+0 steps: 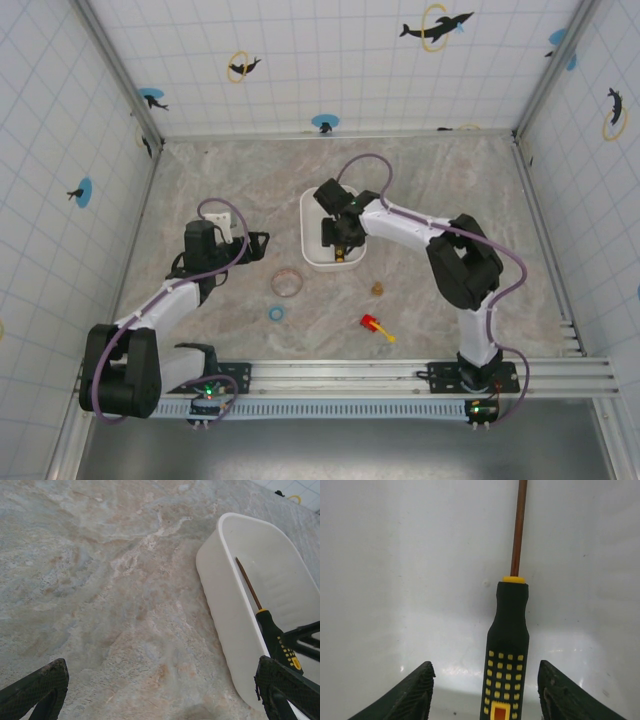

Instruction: Put the screwdriver in the bin

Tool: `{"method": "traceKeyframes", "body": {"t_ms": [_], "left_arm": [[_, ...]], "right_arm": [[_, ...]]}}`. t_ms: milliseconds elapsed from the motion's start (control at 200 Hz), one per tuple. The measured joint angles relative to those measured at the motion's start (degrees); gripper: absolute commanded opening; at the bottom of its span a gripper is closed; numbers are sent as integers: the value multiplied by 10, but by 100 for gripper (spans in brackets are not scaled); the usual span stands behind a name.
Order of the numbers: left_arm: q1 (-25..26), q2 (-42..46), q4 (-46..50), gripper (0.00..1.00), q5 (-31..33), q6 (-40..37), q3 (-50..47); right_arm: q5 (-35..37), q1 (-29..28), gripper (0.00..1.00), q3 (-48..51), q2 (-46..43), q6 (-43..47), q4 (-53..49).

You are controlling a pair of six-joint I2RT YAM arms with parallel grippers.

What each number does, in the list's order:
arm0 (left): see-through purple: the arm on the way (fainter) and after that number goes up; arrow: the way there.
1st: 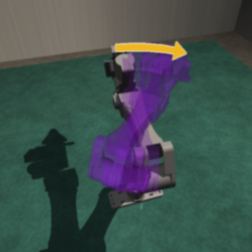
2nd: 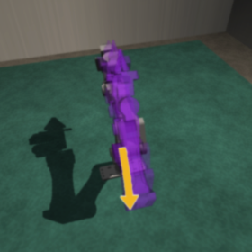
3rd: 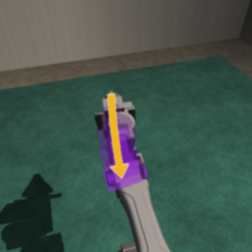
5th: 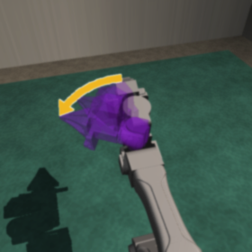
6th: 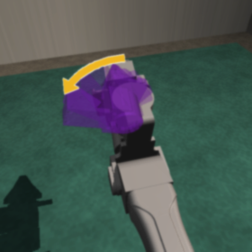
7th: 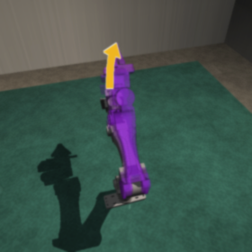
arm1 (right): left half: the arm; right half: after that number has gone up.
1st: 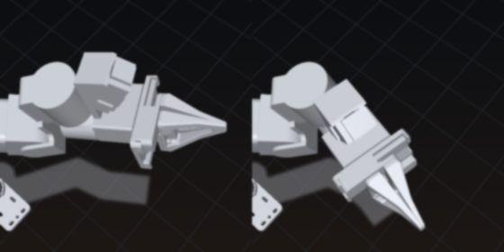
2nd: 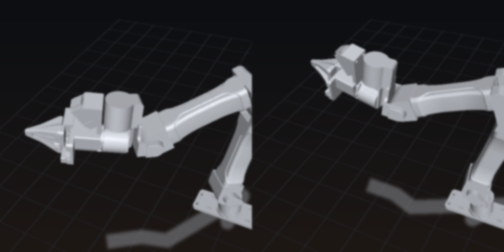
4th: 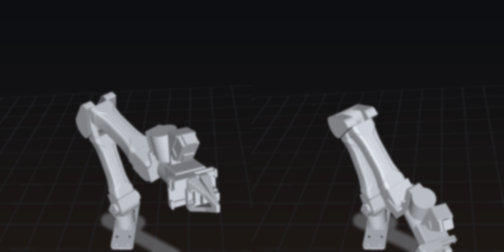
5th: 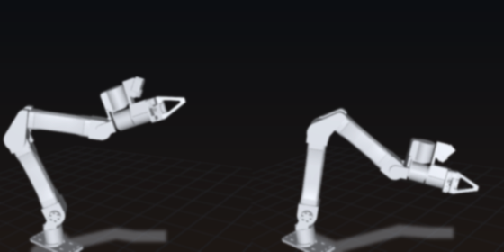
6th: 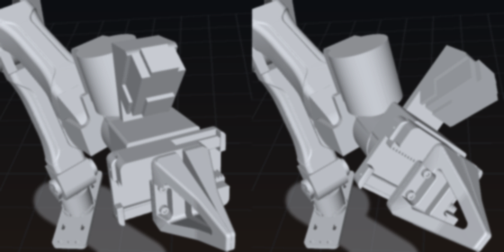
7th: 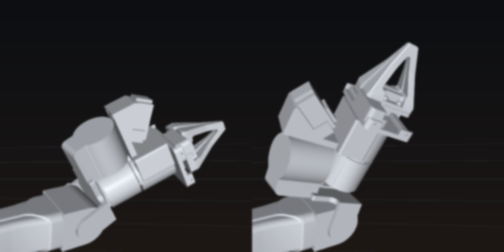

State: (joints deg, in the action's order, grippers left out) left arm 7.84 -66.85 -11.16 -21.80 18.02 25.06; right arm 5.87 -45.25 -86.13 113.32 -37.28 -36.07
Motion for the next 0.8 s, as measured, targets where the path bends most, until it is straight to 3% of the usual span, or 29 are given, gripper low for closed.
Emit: {"method": "traceKeyframes", "body": {"t_ms": [325,521,801], "left_arm": [[0,46,0,98,46,-16,6],[0,93,-27,98,92,-42,7],[0,117,-74,98,188,-84,7]], "right_arm": [[78,9,63,23,-192,199,-9],[74,112,64,139,-315,283,26],[25,283,65,380,-475,329,178]]}}
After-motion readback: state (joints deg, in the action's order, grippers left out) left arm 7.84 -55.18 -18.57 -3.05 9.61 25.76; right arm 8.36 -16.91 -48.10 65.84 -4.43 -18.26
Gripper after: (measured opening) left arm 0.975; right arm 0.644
